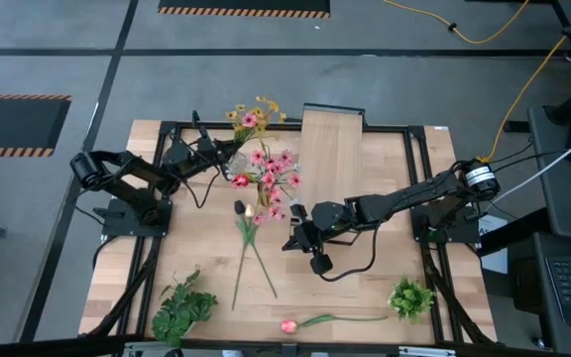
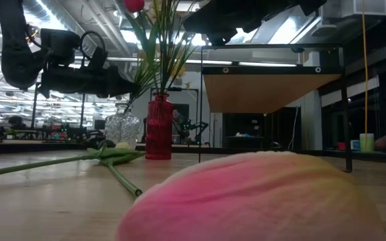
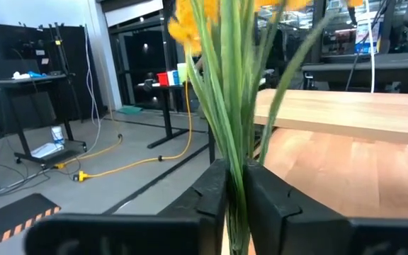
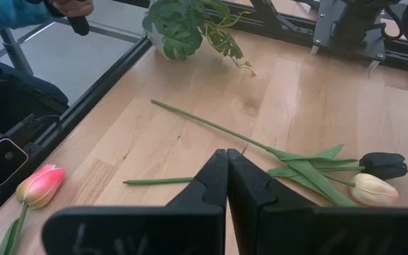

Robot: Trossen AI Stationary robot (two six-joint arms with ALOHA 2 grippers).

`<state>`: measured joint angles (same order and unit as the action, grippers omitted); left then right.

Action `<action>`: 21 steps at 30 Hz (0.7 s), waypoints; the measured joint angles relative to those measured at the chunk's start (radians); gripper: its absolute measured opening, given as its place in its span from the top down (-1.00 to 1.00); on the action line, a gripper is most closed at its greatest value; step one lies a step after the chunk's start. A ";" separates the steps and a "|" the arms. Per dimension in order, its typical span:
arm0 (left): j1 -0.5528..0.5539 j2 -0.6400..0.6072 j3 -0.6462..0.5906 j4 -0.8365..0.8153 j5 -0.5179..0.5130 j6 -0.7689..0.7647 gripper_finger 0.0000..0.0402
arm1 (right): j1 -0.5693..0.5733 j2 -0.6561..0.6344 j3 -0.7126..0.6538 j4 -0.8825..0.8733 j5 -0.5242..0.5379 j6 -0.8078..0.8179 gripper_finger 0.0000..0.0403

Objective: Pick and place flowers into a vace then onto a shelf
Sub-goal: Put the yellow flowers into the transparent vase

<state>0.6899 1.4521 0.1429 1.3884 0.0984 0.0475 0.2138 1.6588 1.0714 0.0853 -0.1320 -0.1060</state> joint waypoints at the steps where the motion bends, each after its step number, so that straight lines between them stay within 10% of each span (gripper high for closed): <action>1: 0.000 0.000 0.000 0.000 -0.002 0.000 0.76 | 0.000 0.000 0.000 0.000 0.000 0.000 0.95; 21: -0.001 0.000 -0.002 -0.032 -0.002 -0.011 0.23 | 0.000 0.000 0.000 -0.001 0.000 0.000 0.95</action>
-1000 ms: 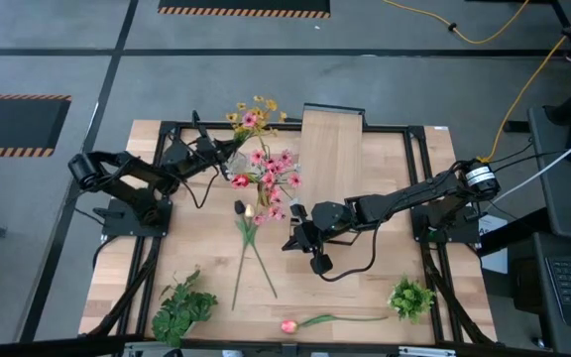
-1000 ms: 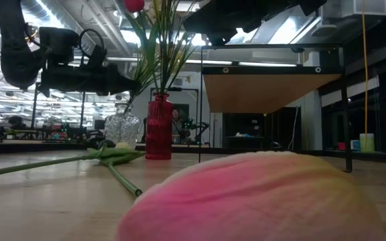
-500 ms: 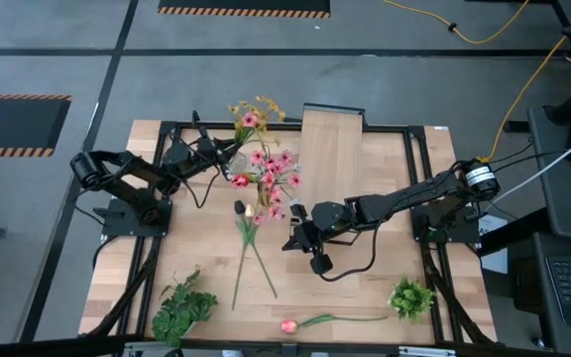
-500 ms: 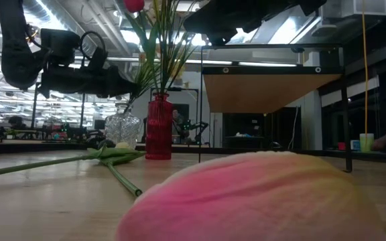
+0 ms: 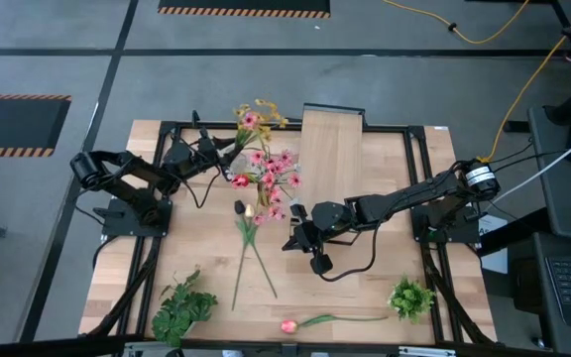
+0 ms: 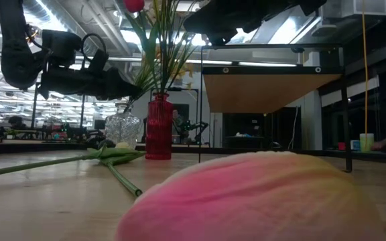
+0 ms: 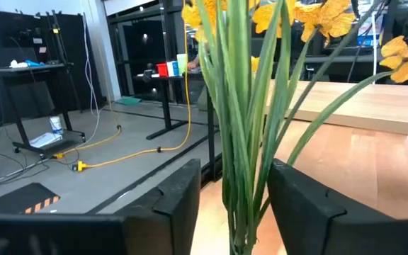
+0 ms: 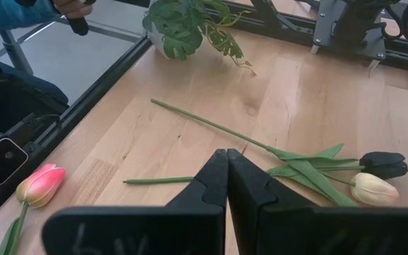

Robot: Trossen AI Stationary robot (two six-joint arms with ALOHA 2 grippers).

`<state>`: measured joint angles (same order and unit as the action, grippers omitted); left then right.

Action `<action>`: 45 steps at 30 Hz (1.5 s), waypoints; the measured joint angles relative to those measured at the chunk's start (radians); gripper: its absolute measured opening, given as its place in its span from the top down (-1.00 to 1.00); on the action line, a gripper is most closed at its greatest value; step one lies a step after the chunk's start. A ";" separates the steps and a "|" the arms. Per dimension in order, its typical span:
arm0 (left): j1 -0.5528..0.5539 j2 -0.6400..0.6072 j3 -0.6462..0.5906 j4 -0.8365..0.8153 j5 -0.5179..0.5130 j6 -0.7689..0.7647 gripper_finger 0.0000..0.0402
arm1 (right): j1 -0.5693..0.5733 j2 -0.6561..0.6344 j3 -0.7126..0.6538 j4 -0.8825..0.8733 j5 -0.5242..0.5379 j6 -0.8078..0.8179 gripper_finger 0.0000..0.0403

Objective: Pick and place flowers into a vace then onto a shelf
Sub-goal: Put the yellow flowers into the transparent vase

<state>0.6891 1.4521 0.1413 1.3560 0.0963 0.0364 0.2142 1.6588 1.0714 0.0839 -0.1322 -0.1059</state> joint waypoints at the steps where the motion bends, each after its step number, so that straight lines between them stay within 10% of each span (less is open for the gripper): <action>1: 0.000 0.000 0.000 0.000 0.000 0.000 0.20 | 0.000 0.000 0.000 0.000 0.000 0.000 0.95; 27: 0.000 -0.030 -0.066 0.036 0.003 0.018 0.01 | 0.000 0.000 0.000 -0.008 0.000 0.000 0.95; 45: 0.000 -0.249 -0.066 -0.260 -0.012 0.040 0.01 | 0.000 0.000 0.000 -0.007 0.000 0.000 0.95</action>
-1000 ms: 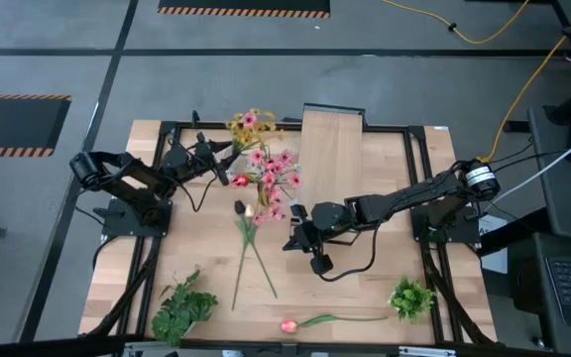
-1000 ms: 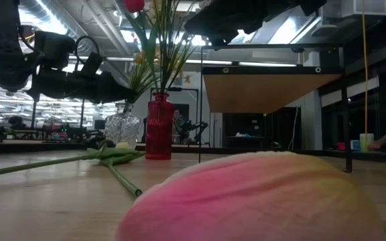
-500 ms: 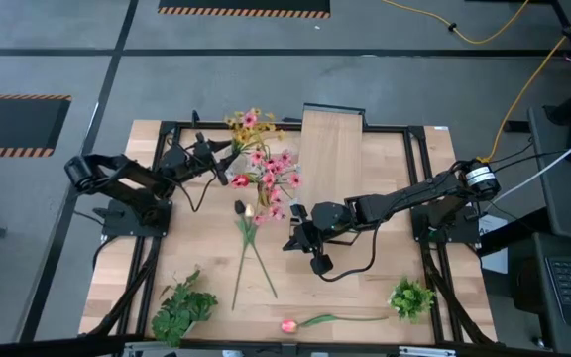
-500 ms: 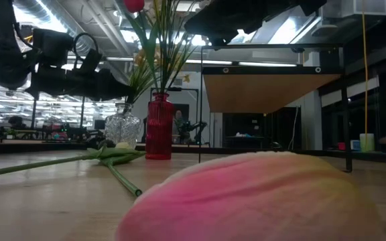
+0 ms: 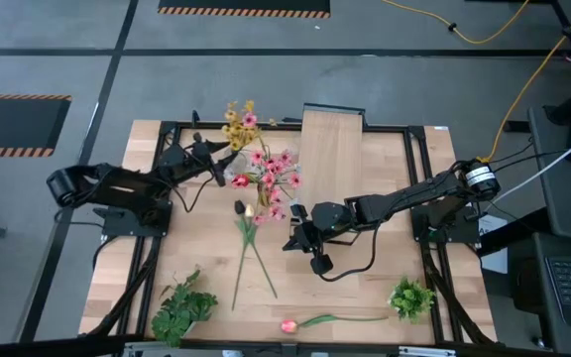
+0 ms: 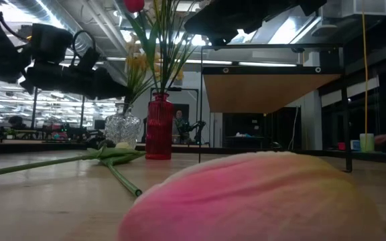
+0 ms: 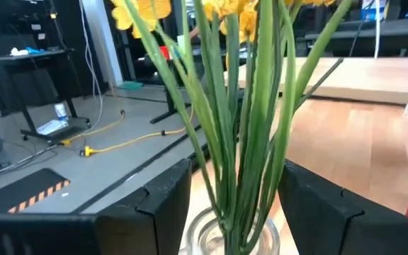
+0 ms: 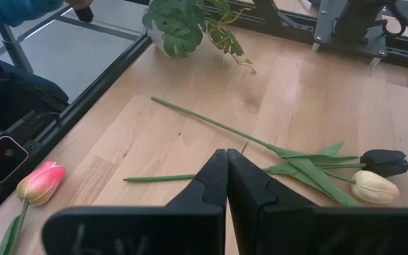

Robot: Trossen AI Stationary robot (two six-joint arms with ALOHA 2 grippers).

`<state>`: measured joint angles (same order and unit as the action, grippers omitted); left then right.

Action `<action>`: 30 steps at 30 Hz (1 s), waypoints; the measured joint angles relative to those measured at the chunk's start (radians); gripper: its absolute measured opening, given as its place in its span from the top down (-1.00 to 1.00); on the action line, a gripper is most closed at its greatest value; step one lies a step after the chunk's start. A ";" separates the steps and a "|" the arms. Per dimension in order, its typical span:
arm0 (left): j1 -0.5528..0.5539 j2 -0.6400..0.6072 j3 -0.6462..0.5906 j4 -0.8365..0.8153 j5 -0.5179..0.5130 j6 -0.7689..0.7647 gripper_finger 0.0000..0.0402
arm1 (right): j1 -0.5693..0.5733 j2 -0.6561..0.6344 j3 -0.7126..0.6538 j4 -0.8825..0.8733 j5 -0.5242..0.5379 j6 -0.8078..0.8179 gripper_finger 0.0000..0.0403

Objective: Pick and place flowers into a vace then onto a shelf
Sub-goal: Put the yellow flowers into the transparent vase, then put the pink tulip into the transparent vase

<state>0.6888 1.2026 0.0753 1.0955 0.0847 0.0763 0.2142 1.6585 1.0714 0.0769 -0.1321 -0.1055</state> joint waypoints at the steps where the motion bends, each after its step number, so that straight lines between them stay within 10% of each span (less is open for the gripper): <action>1: 0.000 -0.016 0.000 -0.027 -0.006 0.007 0.01 | 0.000 0.000 0.000 0.000 0.000 0.000 0.95; 30: -0.151 -0.565 0.023 -0.626 -0.019 0.061 0.11 | 0.000 -0.001 0.000 0.010 0.000 0.052 0.95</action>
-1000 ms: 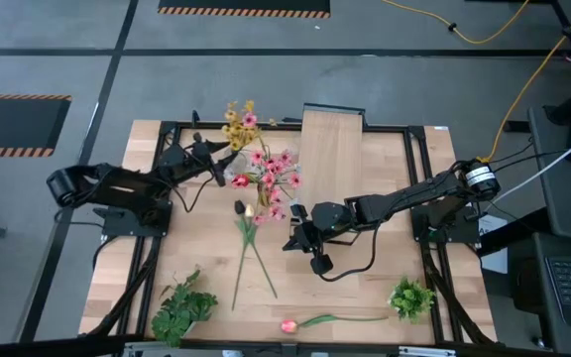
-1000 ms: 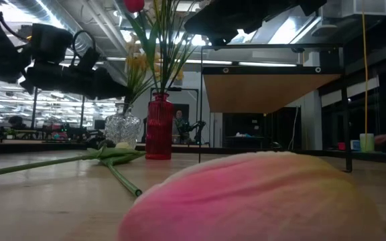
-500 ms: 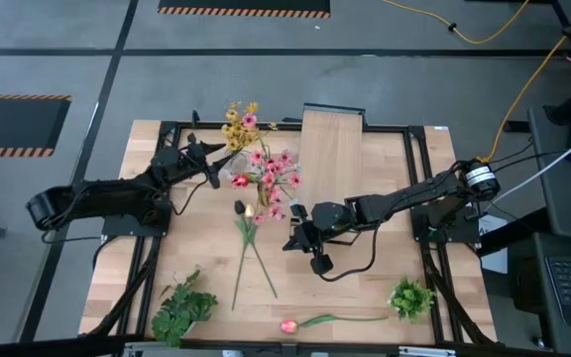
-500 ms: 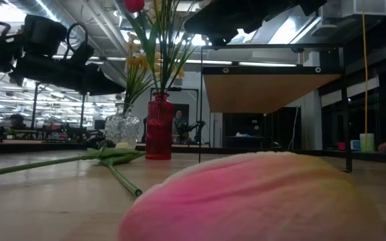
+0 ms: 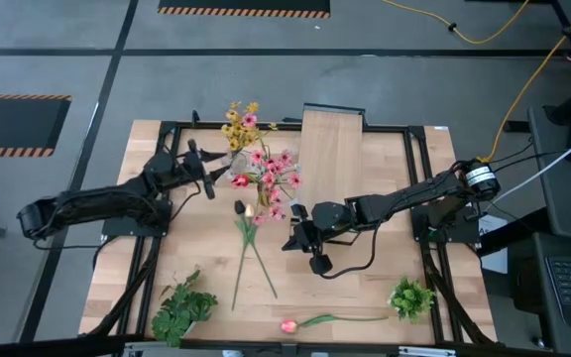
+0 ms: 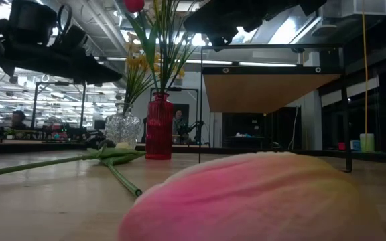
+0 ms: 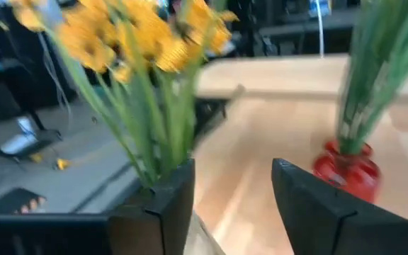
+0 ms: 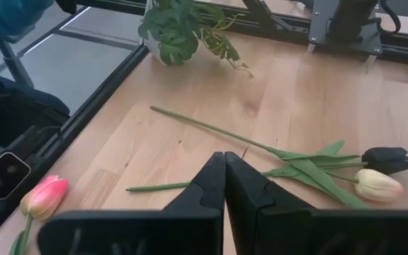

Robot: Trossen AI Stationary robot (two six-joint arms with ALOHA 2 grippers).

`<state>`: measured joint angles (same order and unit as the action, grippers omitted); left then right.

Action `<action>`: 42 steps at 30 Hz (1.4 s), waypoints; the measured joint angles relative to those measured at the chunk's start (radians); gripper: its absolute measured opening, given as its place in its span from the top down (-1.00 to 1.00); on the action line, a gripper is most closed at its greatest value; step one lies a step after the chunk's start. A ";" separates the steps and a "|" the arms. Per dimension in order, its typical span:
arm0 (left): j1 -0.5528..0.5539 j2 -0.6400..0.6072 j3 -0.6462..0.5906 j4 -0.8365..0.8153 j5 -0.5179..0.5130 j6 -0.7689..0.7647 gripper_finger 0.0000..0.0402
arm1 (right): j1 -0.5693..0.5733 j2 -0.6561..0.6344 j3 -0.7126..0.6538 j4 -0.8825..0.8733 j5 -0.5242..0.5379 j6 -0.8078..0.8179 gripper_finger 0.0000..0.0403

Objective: Pick and place flowers into a vace then onto a shelf
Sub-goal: Put the pink tulip into the transparent vase

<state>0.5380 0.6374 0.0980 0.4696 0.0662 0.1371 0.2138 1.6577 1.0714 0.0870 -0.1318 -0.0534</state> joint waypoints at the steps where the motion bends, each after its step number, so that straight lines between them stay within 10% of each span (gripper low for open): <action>1: -0.013 -0.014 0.018 -0.062 -0.003 0.000 0.14 | 0.000 0.000 0.000 0.000 0.000 0.000 0.95; 12: -0.329 -0.065 0.261 -0.594 -0.050 -0.026 0.90 | 0.018 0.000 0.082 -0.073 0.002 0.075 0.95; 25: -0.887 0.047 0.266 -0.586 -0.552 -0.210 0.99 | 0.237 0.000 0.201 -0.353 0.244 0.252 0.98; 42: -1.194 0.481 0.335 -0.188 -0.709 -0.275 0.99 | 0.427 0.071 0.201 -0.342 0.325 0.598 0.99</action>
<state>-0.6565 1.1181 0.4334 0.2813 -0.6431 -0.1380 0.6412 1.7290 1.2720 -0.2552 0.1929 0.5442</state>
